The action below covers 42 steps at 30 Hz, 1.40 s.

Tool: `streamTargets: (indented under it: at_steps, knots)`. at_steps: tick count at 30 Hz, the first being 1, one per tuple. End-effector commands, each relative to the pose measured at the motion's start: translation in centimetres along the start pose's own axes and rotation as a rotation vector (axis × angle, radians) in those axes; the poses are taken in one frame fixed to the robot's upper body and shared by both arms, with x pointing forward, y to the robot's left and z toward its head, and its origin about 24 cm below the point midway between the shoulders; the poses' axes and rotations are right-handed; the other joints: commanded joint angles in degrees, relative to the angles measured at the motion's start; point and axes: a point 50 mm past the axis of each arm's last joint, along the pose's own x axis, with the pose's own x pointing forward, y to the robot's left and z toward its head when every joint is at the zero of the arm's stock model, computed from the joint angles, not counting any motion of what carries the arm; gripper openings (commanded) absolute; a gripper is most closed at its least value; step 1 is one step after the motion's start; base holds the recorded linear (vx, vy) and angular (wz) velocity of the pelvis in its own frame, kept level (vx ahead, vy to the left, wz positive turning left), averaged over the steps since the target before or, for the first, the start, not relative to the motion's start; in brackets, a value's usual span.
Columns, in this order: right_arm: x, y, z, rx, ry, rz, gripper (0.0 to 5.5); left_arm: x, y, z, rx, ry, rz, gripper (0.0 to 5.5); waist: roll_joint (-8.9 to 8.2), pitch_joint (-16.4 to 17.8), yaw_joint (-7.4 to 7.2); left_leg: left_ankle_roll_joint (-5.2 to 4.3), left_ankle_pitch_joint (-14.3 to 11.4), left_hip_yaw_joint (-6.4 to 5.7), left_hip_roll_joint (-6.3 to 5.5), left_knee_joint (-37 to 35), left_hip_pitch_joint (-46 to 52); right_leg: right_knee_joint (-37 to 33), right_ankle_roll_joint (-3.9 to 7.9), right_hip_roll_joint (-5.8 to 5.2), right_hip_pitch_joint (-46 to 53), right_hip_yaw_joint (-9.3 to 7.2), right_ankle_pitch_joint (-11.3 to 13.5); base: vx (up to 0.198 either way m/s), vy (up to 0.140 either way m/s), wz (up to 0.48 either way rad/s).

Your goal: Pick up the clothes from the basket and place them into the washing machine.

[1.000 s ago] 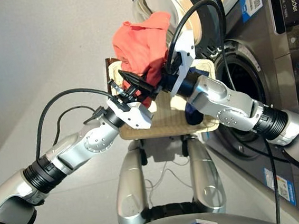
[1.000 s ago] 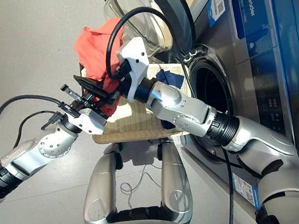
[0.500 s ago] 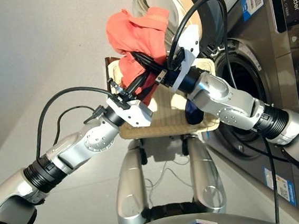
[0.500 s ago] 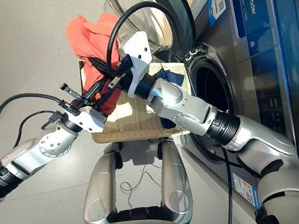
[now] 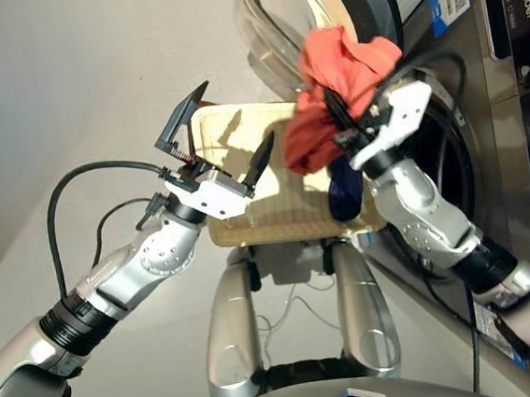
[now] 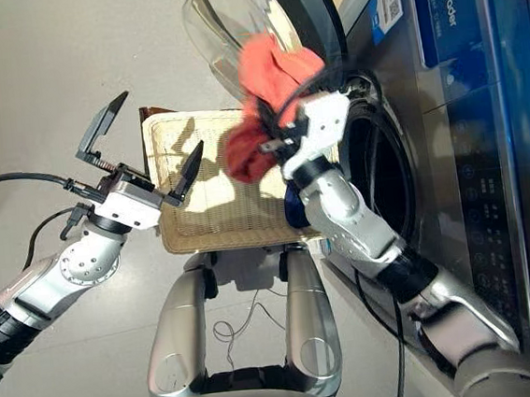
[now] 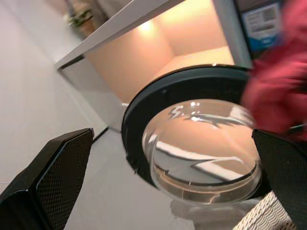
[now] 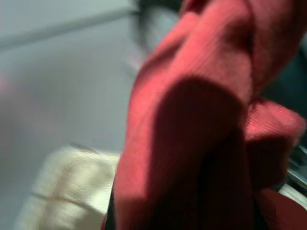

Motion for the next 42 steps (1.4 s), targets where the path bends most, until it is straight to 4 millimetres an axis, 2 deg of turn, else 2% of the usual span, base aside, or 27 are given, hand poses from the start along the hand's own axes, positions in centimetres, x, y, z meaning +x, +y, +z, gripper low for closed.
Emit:
streamTargets:
  at_steps: [1, 2, 5, 6, 7, 8, 11, 12, 13, 14, 16, 18, 19, 20, 21, 25, 27, 28, 29, 30, 31, 33, 34, 35, 37, 42]
  knots:
    - [0.8, -0.7, 2.2, 0.039, -0.174, -0.094, 0.0, 0.3, 0.7, 2.5, -0.122, -0.134, 0.126, 5.5, 1.57, -0.85, -0.99, -2.7, -2.17, 0.0, 1.63, 5.09, -0.8, -3.1, 2.85, -0.37, 0.27, 0.43, 2.6, 0.0, 0.0, 0.0]
    - [0.5, -1.9, 0.1, 0.06, -0.105, -0.203, 0.0, 0.4, 0.6, 2.4, -0.171, -0.124, 0.14, 5.5, 1.78, -0.85, -1.02, -2.57, -2.37, -0.12, 1.62, 5.26, -0.84, -2.99, 2.85, -0.38, 0.25, 0.37, 2.46, 0.0, 0.0, 0.0]
    - [0.2, -3.6, -1.9, 0.132, -0.051, -0.4, 0.0, 0.6, 0.4, 2.2, -0.255, -0.099, 0.181, 5.5, 1.94, -0.85, -0.95, -2.5, -3.17, -0.2, 1.58, 6.23, -1.2, -2.32, 2.71, -0.38, 0.02, 0.6, 1.87, 0.0, 0.0, 0.0]
    - [0.3, -3.6, -1.8, 0.132, -0.054, -0.399, 0.0, 0.6, 0.5, 2.2, -0.254, -0.101, 0.182, 5.5, 1.93, -0.85, -0.93, -2.48, -2.84, -0.17, 1.58, 6.06, -1.44, -2.54, 2.69, -0.35, -0.21, 0.63, 2.24, 0.0, 0.0, 0.0]
    - [0.1, -4.5, -3.1, 0.172, -0.007, -0.492, 0.0, 0.6, 0.3, 2.0, -0.325, -0.074, 0.197, 5.5, 2.02, -0.85, -0.78, -2.51, -3.18, -0.12, 1.66, 6.78, -1.91, -1.99, 2.57, -0.38, -0.65, 0.76, 2.08, 0.0, 0.0, 0.0]
    - [0.1, -4.5, -3.1, 0.172, -0.008, -0.491, 0.0, 0.6, 0.3, 2.0, -0.325, -0.075, 0.197, 5.5, 2.01, -0.85, -0.77, -2.51, -3.19, -0.09, 1.68, 6.82, -1.99, -1.97, 2.57, -0.36, -0.74, 0.79, 2.1, 0.0, 0.0, 0.0]
    - [0.2, -6.7, -4.5, 0.254, 0.046, -0.682, 0.0, 0.6, 0.0, 1.6, -0.468, -0.032, 0.235, 5.5, 2.27, -0.85, -0.42, -2.64, -4.66, -0.48, 1.76, 9.3, -3.41, 0.2, 2.22, -0.13, -2.07, 1.4, 0.7, 0.0, 0.0, 0.0]
    - [0.3, -6.7, -4.4, 0.255, 0.042, -0.681, 0.0, 0.7, 0.1, 1.7, -0.466, -0.036, 0.236, 5.5, 2.27, -0.85, -0.41, -2.61, -4.29, -0.47, 1.77, 9.17, -3.79, 0.0, 2.19, -0.1, -2.42, 1.43, 1.12, 0.0, 0.0, 0.0]
    - [0.3, -7.3, -4.5, 0.262, 0.053, -0.713, 0.0, 0.8, 0.1, 1.7, -0.494, -0.035, 0.238, 5.5, 2.41, -0.85, -0.26, -2.61, -4.61, -0.48, 1.81, 10.02, -4.4, 0.72, 2.09, -0.11, -2.89, 1.5, 0.84, 0.0, 0.0, 0.0]
    - [0.5, -8.8, -4.9, 0.27, 0.082, -0.789, 0.0, 0.9, -0.1, 1.8, -0.558, -0.03, 0.246, 5.5, 2.77, -0.85, 0.08, -2.66, -5.4, -0.67, 1.86, 11.94, -5.62, 2.51, 1.77, -0.13, -3.91, 1.68, 0.06, 0.0, 0.0, 0.0]
    - [0.8, -9.5, -4.5, 0.274, 0.078, -0.815, 0.0, 0.9, 0.1, 1.9, -0.592, -0.032, 0.252, 5.5, 3.09, -0.85, 0.23, -2.73, -5.89, -0.78, 2.13, 13.33, -6.98, 4.02, 1.53, -0.11, -5.37, 1.8, -0.41, 0.0, 0.0, 0.0]
    - [1.1, -11.9, -3.9, 0.305, 0.072, -0.921, 0.0, 1.3, 0.2, 2.4, -0.653, -0.059, 0.257, 5.5, 3.53, -0.85, 0.77, -3.0, -7.87, -1.12, 2.36, 17.36, -9.61, 8.37, 1.02, -0.01, -7.99, 2.04, -2.5, 0.0, 0.0, 0.0]
    - [1.3, -12.0, -3.7, 0.307, 0.066, -0.919, 0.0, 1.4, 0.3, 2.4, -0.651, -0.065, 0.258, 5.5, 3.56, -0.85, 0.78, -2.95, -7.42, -1.13, 2.38, 17.32, -10.24, 8.23, 0.98, 0.03, -8.57, 2.07, -2.0, 0.0, 0.0, 0.0]
    - [1.3, -13.5, -2.8, 0.326, 0.041, -0.968, 0.0, 1.6, 0.2, 2.7, -0.712, -0.075, 0.256, 5.5, 3.78, -0.85, 1.07, -3.22, -8.84, -1.55, 2.54, 20.68, -12.87, 11.63, 0.84, -0.03, -10.96, 2.01, -3.8, 0.0, 0.0, 0.0]
    - [1.2, -14.5, -2.2, 0.331, 0.021, -0.997, 0.0, 1.6, 0.2, 2.8, -0.721, -0.079, 0.253, 5.5, 3.97, -0.85, 1.08, -3.2, -9.4, -1.77, 2.61, 22.17, -14.22, 13.22, 0.74, 0.0, -12.28, 2.06, -4.35, 0.0, 0.0, 0.0]
    - [-0.3, -18.9, 0.2, 0.35, -0.046, -1.149, 0.0, 1.8, -0.3, 3.3, -0.761, -0.087, 0.221, 5.5, 4.61, -0.85, 1.28, -3.0, -11.6, -2.72, 2.84, 28.67, -21.23, 19.85, 0.65, 0.07, -19.04, 1.76, -6.86, -0.013, -0.006, 0.035]
    - [-0.9, -20.5, 1.5, 0.349, -0.093, -1.186, 0.0, 1.8, 0.0, 3.4, -0.744, -0.099, 0.226, 5.5, 4.78, -0.85, 1.16, -2.83, -12.79, -3.12, 2.97, 32.14, -24.71, 23.9, 0.55, 0.39, -22.82, 1.75, -8.42, 0.0, 0.0, 0.0]
    - [-0.9, -20.5, 1.6, 0.35, -0.096, -1.185, 0.0, 1.8, 0.0, 3.4, -0.744, -0.102, 0.226, 5.5, 4.84, -0.85, 1.16, -2.83, -13.09, -3.18, 2.97, 32.82, -25.28, 24.56, 0.56, 0.37, -23.37, 1.81, -8.71, 0.0, 0.0, 0.0]
    - [-1.6, -21.9, 3.0, 0.33, -0.136, -1.218, 0.0, 1.7, 0.4, 3.5, -0.728, -0.108, 0.242, 5.5, 4.62, -0.85, 1.04, -2.78, -14.1, -3.39, 3.33, 35.5, -27.98, 27.01, 0.44, 0.55, -25.79, 1.87, -9.67, 0.0, 0.0, 0.0]
    - [-2.0, -22.6, 3.5, 0.328, -0.147, -1.243, 0.0, 1.6, 0.5, 3.5, -0.724, -0.106, 0.248, 5.5, 4.48, -0.85, 0.94, -2.74, -14.59, -3.61, 3.53, 36.93, -29.54, 28.28, 0.4, 0.73, -27.23, 1.78, -10.14, 0.0, 0.0, 0.0]
    - [-2.0, -22.7, 3.6, 0.329, -0.15, -1.242, 0.0, 1.7, 0.6, 3.5, -0.724, -0.108, 0.249, 5.5, 4.55, -0.85, 0.95, -2.74, -14.78, -3.67, 3.58, 37.4, -29.97, 28.68, 0.4, 0.75, -27.62, 1.79, -10.3, 0.0, 0.0, 0.0]
    - [-3.5, -24.7, 5.3, 0.33, -0.211, -1.333, 0.0, 1.4, 1.0, 3.6, -0.709, -0.11, 0.265, 5.5, 4.31, -0.85, 0.51, -2.94, -15.87, -3.7, 4.04, 40.1, -32.84, 31.52, 0.24, 0.78, -30.58, 1.85, -11.48, 0.0, 0.0, 0.0]
    - [-3.5, -24.7, 5.4, 0.331, -0.213, -1.332, 0.0, 1.4, 1.0, 3.7, -0.708, -0.112, 0.266, 5.5, 4.33, -0.85, 0.52, -2.95, -16.01, -3.73, 4.07, 40.43, -33.15, 31.82, 0.24, 0.8, -30.88, 1.88, -11.6, 0.0, 0.0, 0.0]
    - [-4.3, -25.6, 6.5, 0.309, -0.255, -1.374, 0.0, 1.2, 1.2, 3.6, -0.689, -0.108, 0.275, 5.5, 4.09, -0.85, 0.08, -3.06, -16.33, -3.47, 4.41, 41.34, -34.4, 32.73, 0.21, 0.93, -32.37, 2.09, -11.66, 0.0, 0.0, 0.0]
    - [-5.2, -26.6, 7.4, 0.264, -0.251, -1.409, 0.0, 1.1, 1.4, 3.7, -0.672, -0.108, 0.275, 5.5, 3.74, -0.85, -0.17, -3.06, -16.5, -3.32, 4.66, 41.75, -34.84, 33.1, 0.27, 1.24, -33.2, 2.3, -11.57, 0.0, 0.0, 0.0]
    - [-6.4, -27.5, 9.0, 0.182, -0.291, -1.48, 0.0, 0.8, 1.8, 3.6, -0.632, -0.099, 0.292, 5.5, 3.2, -0.85, -0.91, -3.0, -16.61, -2.95, 5.13, 41.59, -34.49, 32.68, 0.32, 2.0, -33.42, 2.67, -11.54, 0.0, 0.0, 0.0]
